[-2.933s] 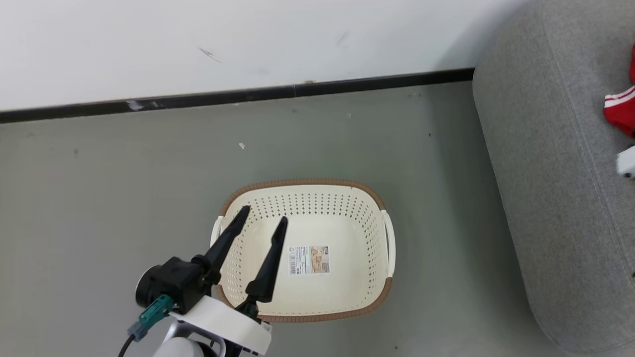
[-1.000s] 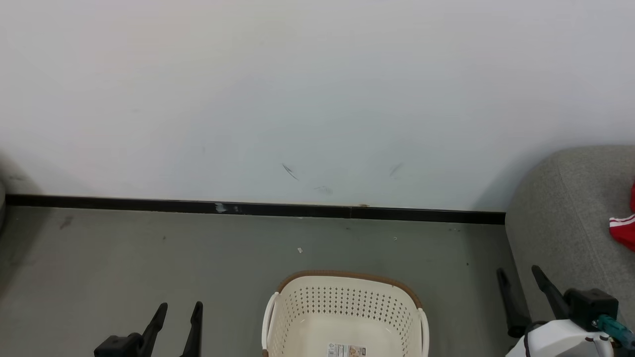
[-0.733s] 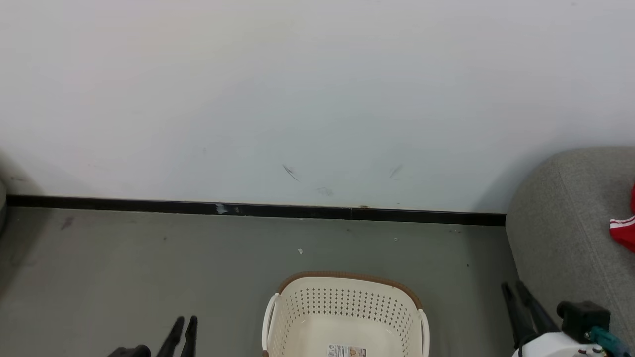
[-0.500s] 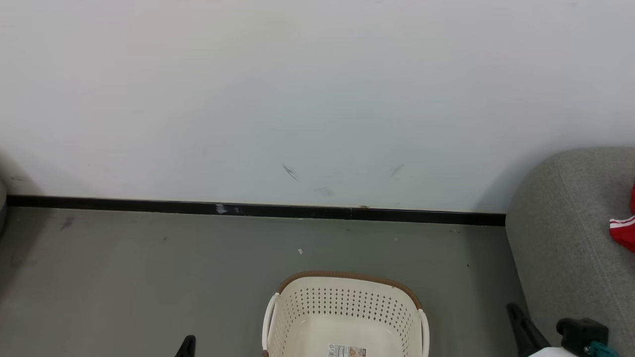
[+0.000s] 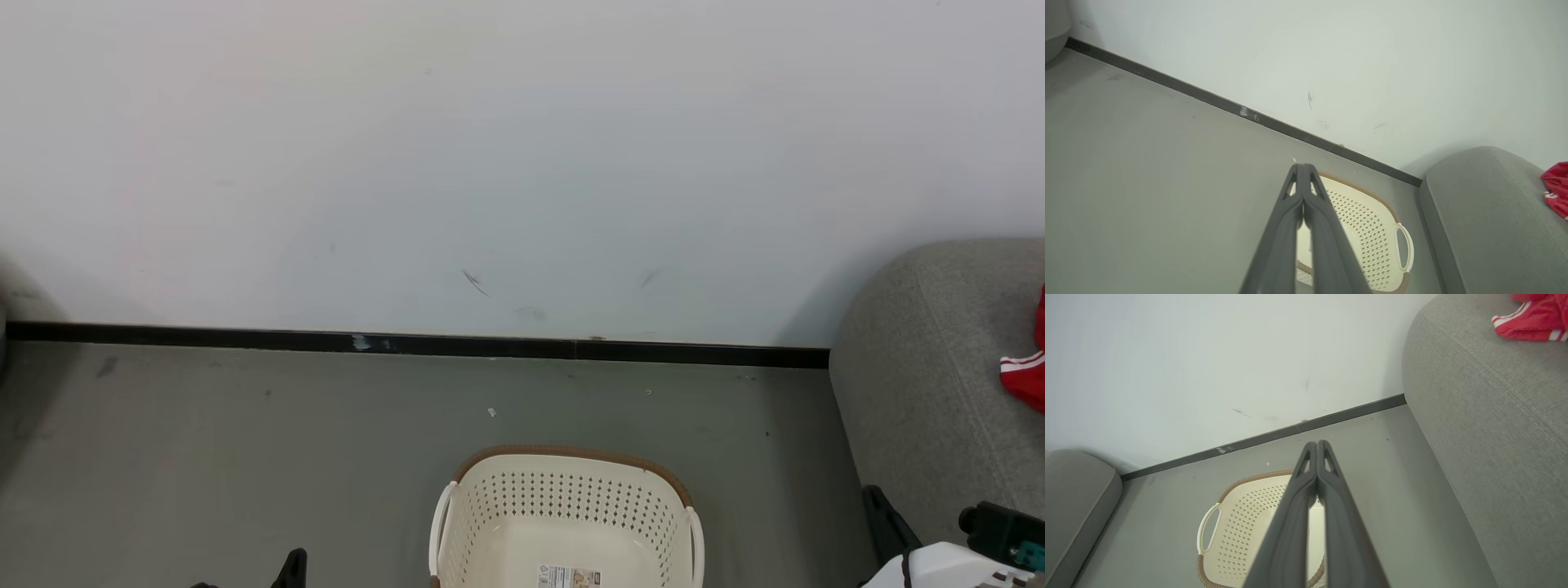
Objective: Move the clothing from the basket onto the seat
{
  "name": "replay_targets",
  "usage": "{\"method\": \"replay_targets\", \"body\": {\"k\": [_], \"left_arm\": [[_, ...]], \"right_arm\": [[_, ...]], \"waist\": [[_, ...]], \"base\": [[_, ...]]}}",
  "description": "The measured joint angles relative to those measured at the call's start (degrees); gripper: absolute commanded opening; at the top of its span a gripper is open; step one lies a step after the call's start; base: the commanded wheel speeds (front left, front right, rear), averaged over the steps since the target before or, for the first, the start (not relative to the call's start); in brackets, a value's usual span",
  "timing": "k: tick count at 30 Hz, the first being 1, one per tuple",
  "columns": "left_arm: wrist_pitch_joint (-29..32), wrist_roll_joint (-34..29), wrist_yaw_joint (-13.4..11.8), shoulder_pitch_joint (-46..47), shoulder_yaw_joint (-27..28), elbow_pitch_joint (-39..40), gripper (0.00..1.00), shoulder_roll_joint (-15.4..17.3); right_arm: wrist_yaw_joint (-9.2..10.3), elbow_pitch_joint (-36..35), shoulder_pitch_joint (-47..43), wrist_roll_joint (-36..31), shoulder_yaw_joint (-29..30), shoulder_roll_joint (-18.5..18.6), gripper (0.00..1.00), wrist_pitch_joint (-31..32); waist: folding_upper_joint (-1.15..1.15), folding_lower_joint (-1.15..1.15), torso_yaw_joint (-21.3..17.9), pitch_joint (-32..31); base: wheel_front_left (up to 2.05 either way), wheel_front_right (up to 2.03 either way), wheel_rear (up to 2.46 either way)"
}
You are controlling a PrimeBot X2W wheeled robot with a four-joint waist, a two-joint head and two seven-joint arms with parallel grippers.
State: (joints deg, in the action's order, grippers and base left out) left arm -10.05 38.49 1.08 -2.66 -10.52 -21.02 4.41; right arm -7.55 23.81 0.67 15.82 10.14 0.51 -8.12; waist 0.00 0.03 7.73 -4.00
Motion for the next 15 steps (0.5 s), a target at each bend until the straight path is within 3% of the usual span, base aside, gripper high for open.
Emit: {"method": "replay_targets", "body": {"k": [5,15], "left_arm": [[0.99,3.05,0.15,0.38,0.97,-0.13,0.0,-0.21],[3.0,9.54,0.89,1.19,3.14,0.31,0.0,-0.49]], "right_arm": [[0.0,0.3,0.89,4.21,0.66,0.01,0.0,1.85],[0.01,0.25,1.96,13.22,1.57,0.09,0.0,5.31]], "waist": [[0.0,0.14,-0.38,0.11],[0.0,0.66,-1.57,0.34]], "base": [[0.0,0.0,0.0],[0.0,0.0,0.0]]}}
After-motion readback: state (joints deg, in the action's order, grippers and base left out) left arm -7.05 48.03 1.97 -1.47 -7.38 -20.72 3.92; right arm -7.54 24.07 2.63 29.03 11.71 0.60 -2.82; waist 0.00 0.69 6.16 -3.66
